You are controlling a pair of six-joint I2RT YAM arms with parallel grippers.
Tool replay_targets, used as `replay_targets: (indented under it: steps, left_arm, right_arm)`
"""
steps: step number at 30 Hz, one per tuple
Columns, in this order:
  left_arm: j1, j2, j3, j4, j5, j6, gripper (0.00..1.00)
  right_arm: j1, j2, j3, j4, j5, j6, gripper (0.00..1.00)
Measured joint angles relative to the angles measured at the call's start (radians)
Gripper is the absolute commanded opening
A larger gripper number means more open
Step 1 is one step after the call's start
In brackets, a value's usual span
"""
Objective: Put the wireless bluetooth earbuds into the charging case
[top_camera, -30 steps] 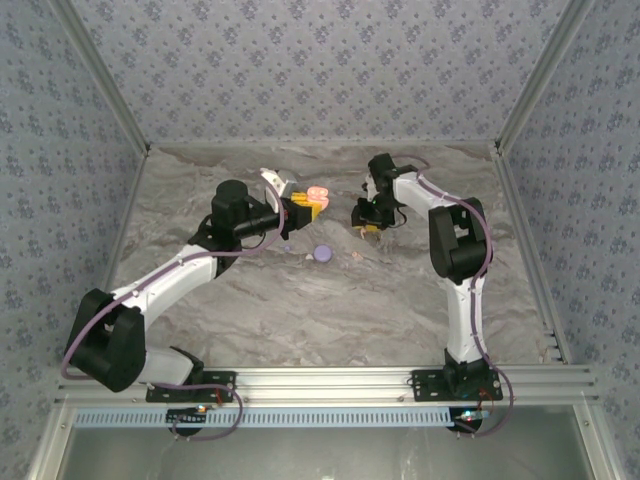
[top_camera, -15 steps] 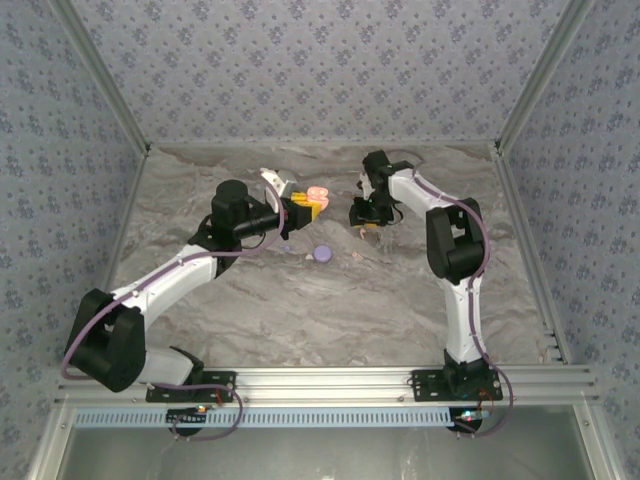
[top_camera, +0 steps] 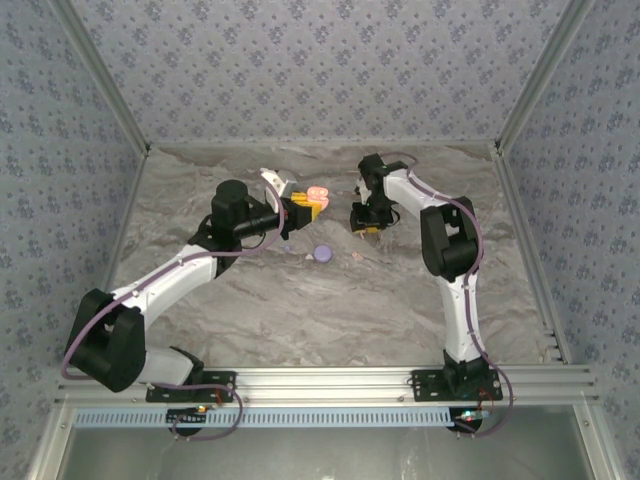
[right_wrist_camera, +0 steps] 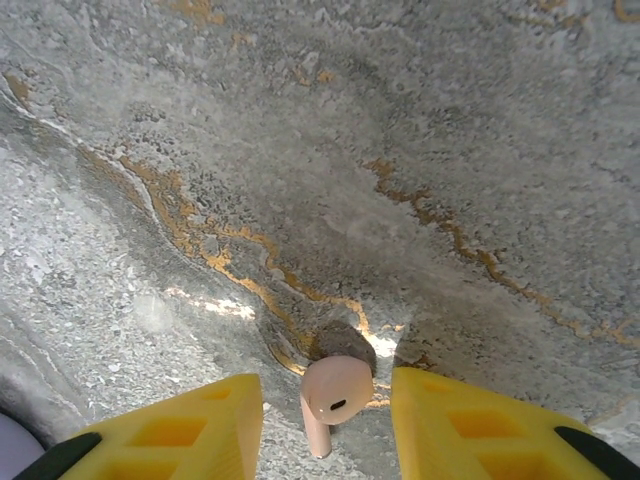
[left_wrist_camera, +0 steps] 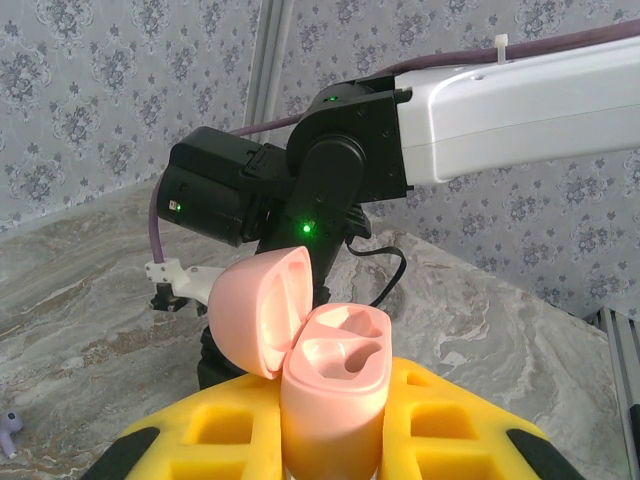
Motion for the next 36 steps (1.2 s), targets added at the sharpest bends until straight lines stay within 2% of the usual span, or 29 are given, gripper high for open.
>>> replay_targets:
  steps: [36]
  left_arm:
    - [0.0,0.0,0.0,-0.003,0.0,0.0,0.1]
  right_arm:
    - [0.021,0.053,0.083,-0.054,0.063,0.001,0.33]
